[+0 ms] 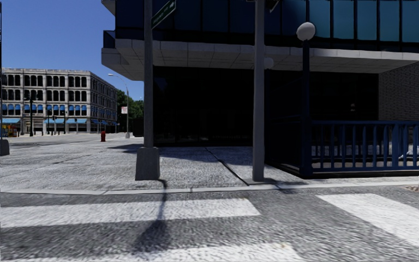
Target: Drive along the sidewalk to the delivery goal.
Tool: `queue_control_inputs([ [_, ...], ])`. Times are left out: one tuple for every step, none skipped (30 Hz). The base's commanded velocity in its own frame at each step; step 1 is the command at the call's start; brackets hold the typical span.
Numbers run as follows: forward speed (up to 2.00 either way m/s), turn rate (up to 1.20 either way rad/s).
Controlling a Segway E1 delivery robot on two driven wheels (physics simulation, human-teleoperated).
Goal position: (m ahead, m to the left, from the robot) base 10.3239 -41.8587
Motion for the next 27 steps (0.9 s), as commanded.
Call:
queue_control_inputs([
  [2.0, 0.0],
  [2.0, 0.0],
  [2.0, 0.0],
  [2.0, 0.0],
  [2.0, 0.0],
  [2.0, 0.0],
  [2.0, 0.0],
  [2.0, 0.0],
  [2.0, 0.0],
  [2.0, 0.0],
  [2.0, 0.0],
  [2.0, 0.0],
  [2.0, 0.0],
  [2.0, 0.0],
  [2.0, 0.0],
  [2.0, 0.0],
  [2.0, 0.0],
  [2.0, 0.0],
  [2.0, 0.0],
  [2.0, 0.0],
  [2.0, 0.0],
  [2.0, 0.0],
  [2.0, 0.0],
  [2.0, 0.0],
  [2.0, 0.0],
  [1.93, 0.0],
  [1.87, 0.0],
])
